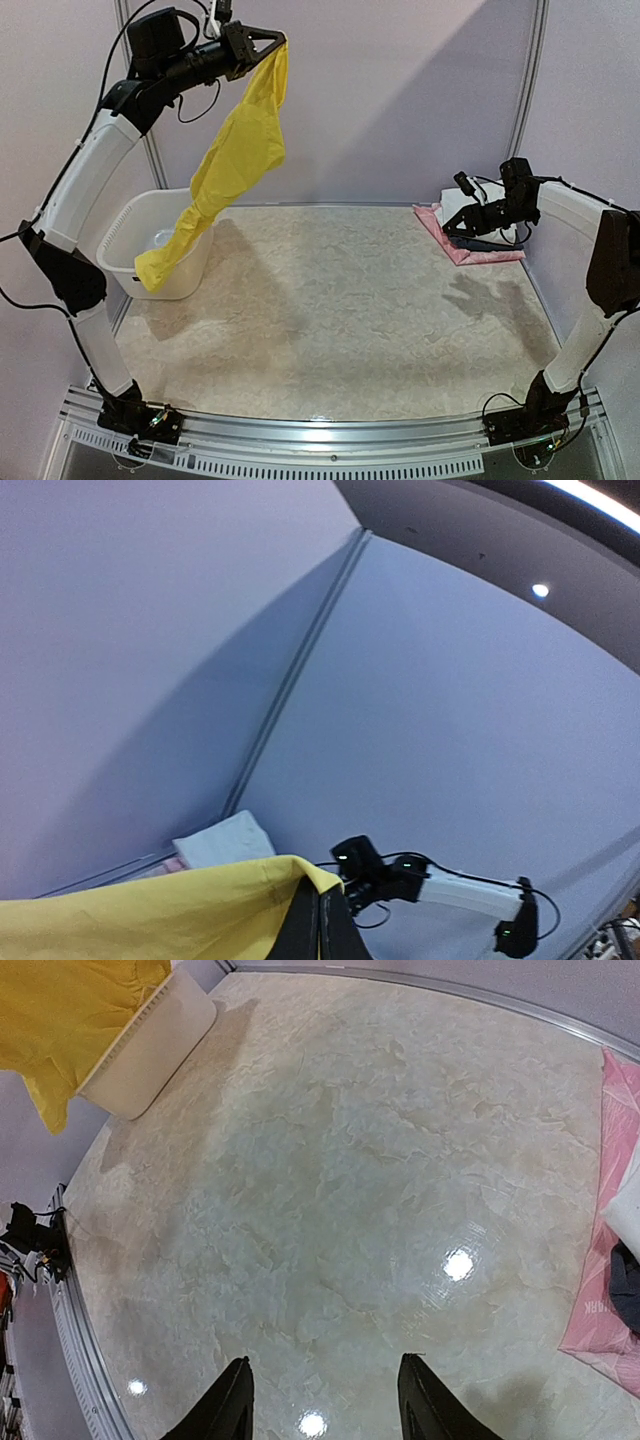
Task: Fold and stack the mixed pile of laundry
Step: Place the crumpled shorts in the bin.
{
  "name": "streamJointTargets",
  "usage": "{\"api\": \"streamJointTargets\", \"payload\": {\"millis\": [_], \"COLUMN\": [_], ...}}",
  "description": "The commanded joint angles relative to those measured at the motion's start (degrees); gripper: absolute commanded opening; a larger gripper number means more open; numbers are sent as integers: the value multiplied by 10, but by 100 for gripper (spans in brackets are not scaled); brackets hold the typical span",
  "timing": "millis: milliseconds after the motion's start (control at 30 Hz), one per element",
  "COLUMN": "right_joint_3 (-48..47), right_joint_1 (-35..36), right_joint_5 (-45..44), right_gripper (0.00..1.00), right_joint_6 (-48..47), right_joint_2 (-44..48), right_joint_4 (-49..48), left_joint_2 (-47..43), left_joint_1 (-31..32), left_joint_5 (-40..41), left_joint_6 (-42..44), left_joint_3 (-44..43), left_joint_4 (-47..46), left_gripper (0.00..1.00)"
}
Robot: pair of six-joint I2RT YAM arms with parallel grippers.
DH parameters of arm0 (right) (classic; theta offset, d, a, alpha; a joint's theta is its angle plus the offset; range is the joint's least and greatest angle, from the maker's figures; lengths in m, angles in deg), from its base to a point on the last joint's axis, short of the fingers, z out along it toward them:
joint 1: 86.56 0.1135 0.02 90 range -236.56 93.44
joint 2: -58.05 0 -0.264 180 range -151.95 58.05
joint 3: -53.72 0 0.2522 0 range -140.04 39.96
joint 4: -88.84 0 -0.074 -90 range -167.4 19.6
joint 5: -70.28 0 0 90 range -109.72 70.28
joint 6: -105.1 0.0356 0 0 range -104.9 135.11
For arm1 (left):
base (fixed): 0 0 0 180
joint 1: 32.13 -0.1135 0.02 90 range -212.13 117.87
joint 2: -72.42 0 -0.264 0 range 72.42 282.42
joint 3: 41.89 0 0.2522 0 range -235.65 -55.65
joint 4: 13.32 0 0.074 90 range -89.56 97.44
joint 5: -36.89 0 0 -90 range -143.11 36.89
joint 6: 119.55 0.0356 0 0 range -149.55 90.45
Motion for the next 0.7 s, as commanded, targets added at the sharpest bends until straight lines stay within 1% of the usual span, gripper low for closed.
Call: {"api": "streamJointTargets", "payload": {"millis": [0,100,200,300,367,400,467,500,533,600,667], "right_joint_3": [-2,-7,-18,-32,-39,-44,-51,-52,-52,-51,-45], "right_joint_1": [3,4,3,-3,-10,-13,-20,-21,-21,-39,-37], "right_joint_5": [3,-2,-17,-26,-36,-42,-44,-43,-42,-54,-63], "right_gripper": [50,50,50,50,50,51,51,51,51,51,52], "right_joint_6": [-4,-1,2,1,4,7,7,5,3,-6,-16], "right_joint_2": [-16,-21,-27,-32,-35,-36,-39,-39,-37,-28,-20], "right_joint_4": [9,11,20,27,28,31,41,45,48,53,47], "left_joint_2": [24,41,59,97,119,123,114,101,88,53,21], "left_joint_1": [75,125,173,224,245,251,254,255,255,254,243], "left_joint_5": [-63,-73,-74,-89,-98,-97,-84,-74,-62,-4,85], "left_joint_6": [-52,-52,-53,-51,-42,-43,-39,-30,-3,71,129], "left_joint_3": [-16,-14,11,33,45,62,111,139,155,168,172], "left_joint_4": [-80,-79,-68,-51,-32,-32,-32,-28,-7,74,171], "left_gripper": [0,0,0,0,0,5,25,32,36,44,52]}}
